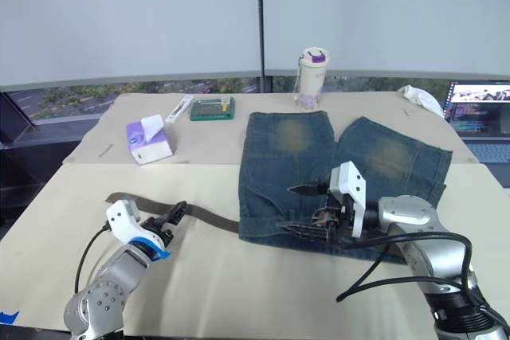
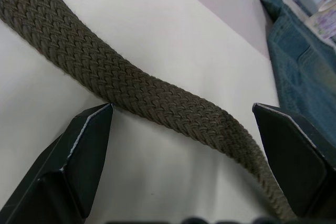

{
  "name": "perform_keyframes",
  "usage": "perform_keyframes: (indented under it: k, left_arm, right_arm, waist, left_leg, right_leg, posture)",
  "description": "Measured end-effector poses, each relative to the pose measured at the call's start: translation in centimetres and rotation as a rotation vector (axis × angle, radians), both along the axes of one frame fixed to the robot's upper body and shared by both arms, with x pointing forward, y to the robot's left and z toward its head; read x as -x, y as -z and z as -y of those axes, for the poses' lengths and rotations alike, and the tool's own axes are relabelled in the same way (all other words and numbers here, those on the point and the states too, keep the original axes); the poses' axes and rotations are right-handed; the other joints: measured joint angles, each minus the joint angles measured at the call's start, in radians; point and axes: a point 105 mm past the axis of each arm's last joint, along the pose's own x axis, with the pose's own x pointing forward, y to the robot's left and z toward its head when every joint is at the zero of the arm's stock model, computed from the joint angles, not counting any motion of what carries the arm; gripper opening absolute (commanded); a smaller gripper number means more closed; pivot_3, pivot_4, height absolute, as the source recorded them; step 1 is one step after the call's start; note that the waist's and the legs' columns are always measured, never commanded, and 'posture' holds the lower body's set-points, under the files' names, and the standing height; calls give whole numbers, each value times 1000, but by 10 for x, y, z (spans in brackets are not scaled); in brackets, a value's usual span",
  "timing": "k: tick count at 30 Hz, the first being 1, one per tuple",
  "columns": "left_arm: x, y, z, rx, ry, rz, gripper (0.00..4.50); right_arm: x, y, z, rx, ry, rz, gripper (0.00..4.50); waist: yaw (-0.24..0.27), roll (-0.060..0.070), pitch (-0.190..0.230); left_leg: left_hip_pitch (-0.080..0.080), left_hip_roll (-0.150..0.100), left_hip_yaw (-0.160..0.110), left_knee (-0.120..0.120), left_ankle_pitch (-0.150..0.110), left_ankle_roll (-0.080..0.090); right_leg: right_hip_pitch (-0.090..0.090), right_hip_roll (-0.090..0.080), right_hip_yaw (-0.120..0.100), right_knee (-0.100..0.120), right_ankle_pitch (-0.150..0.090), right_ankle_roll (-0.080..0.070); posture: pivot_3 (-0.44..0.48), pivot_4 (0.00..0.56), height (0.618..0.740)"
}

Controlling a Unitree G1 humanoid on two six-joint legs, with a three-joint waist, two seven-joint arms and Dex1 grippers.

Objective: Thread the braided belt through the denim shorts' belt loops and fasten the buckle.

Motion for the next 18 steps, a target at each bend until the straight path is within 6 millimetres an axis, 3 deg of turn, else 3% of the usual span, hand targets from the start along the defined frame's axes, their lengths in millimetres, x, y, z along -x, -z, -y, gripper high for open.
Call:
perform_keyframes:
  k: [4, 9, 14, 18]
  left_arm:
    - [12, -2, 27, 87, 170, -5, 4500]
    - [12, -4, 36, 125, 217, -17, 4500]
    - [-14, -6, 32, 206, 99, 0, 4500]
    - [-37, -8, 16, 258, -11, 19, 4500]
  right_arm:
    - [-1, 0, 0, 3, 5, 2, 4471]
    - [-2, 0, 1, 1, 18, 5, 4471]
    - [-1, -1, 0, 0, 23, 11, 4471]
    - [-1, 2, 2, -1, 41, 0, 4471]
  waist:
    - [0, 0, 0]
    - [-1, 0, 0]
    - [1, -1, 1]
    - [-11, -2, 1]
  left_leg:
    - [0, 0, 0, 0, 0, 0]
    - [0, 0, 0, 0, 0, 0]
    - [0, 0, -1, 0, 1, -1]
    - [0, 1, -1, 0, 1, -2]
  right_leg:
    - [0, 0, 0, 0, 0, 0]
    - [0, 0, 0, 0, 0, 0]
    - [0, 0, 0, 0, 0, 0]
    - [0, 1, 0, 0, 0, 0]
  posture:
    - [0, 150, 740]
    - [0, 150, 740]
    - [0, 150, 740]
    - [0, 150, 740]
